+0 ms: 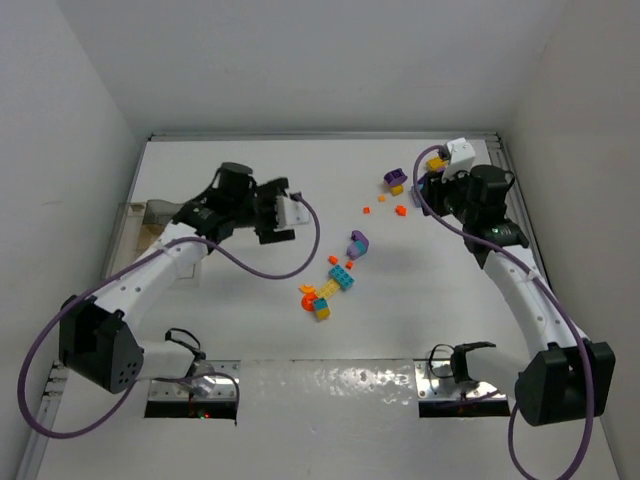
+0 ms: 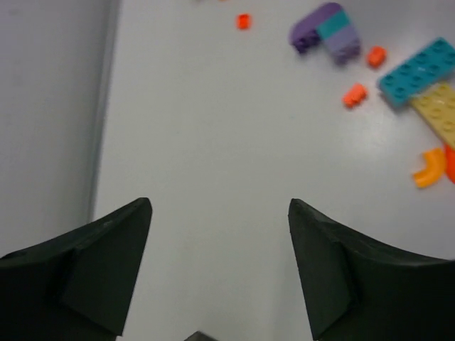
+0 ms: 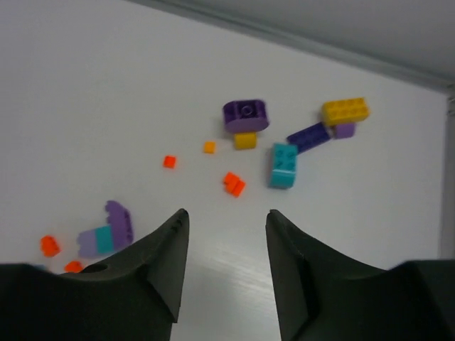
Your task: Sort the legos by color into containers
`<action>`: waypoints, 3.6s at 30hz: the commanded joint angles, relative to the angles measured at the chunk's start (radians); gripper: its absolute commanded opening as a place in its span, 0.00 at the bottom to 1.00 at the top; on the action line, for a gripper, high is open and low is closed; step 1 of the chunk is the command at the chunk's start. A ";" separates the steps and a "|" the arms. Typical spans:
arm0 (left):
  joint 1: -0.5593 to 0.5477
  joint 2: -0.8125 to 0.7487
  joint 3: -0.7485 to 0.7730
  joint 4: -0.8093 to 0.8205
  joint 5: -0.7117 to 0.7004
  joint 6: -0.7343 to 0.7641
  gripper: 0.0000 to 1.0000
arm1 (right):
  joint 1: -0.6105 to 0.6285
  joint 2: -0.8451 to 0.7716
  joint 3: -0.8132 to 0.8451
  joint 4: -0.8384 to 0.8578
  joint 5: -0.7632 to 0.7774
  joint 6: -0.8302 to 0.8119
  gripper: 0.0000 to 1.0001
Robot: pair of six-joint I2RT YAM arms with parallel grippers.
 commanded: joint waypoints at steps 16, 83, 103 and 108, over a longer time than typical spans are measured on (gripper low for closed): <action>-0.157 0.414 -0.037 -0.271 0.218 0.399 0.67 | 0.154 -0.106 -0.233 -0.123 -0.128 0.182 0.63; 0.944 0.289 0.181 -0.163 -0.297 -0.624 0.00 | 0.267 0.268 0.076 0.089 -0.142 0.284 0.58; 0.965 0.478 0.180 0.000 -0.252 -0.473 0.32 | 0.279 0.271 0.143 -0.014 -0.094 0.241 0.59; 0.965 0.462 0.220 0.000 -0.249 -0.473 0.47 | 0.281 0.259 0.145 -0.043 -0.102 0.231 0.60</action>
